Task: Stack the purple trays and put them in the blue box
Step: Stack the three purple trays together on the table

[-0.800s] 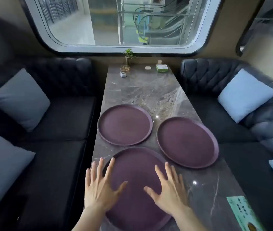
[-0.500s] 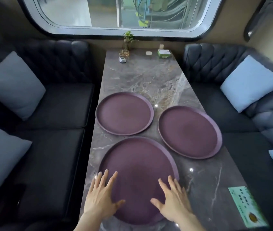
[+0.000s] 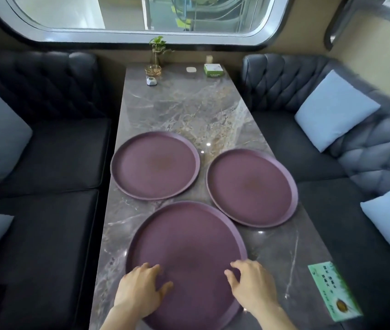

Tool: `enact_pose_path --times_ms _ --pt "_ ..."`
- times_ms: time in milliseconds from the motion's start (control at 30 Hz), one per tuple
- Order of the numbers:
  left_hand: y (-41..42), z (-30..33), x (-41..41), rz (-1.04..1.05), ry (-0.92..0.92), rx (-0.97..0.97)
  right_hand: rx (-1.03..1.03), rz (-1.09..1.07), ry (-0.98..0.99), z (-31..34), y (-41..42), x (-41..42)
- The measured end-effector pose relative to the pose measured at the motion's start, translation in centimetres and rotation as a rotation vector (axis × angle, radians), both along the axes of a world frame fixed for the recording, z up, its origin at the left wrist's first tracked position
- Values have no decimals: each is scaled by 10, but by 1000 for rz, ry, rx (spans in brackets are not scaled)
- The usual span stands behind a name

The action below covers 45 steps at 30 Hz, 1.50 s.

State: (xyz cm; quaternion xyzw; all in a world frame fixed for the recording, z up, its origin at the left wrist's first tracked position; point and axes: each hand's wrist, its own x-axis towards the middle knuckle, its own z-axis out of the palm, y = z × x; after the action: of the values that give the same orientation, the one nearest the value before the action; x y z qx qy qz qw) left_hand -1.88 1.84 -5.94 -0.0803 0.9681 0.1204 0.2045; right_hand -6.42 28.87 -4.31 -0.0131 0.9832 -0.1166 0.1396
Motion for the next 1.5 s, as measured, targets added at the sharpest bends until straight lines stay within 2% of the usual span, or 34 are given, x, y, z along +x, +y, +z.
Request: enact_pose_path --times_ms 100,233,467,700,800,1000,1100,1267,1500 --pt "9 7 -37 101 72 82 -154 -215 99 12 22 -31" --pt "30 24 -101 217 124 238 -145 -390 161 20 66 -86" --pt "76 39 -236 324 122 426 -283 -723 112 21 147 -204" --pt "112 5 -311 515 63 573 -428 -789 4 -2 186 -276" --pt "122 -10 -321 620 17 687 -585 -806 -59 -15 184 -288" --pt "126 -19 -329 847 23 907 -842 -982 -27 -21 170 -295" --pt "121 -8 -321 815 104 842 -802 -1052 55 -16 165 -284" --pt "90 26 -284 746 253 565 -574 -1039 180 2 143 -240" --pt "0 31 -180 698 240 351 -389 -873 129 -4 75 -133"
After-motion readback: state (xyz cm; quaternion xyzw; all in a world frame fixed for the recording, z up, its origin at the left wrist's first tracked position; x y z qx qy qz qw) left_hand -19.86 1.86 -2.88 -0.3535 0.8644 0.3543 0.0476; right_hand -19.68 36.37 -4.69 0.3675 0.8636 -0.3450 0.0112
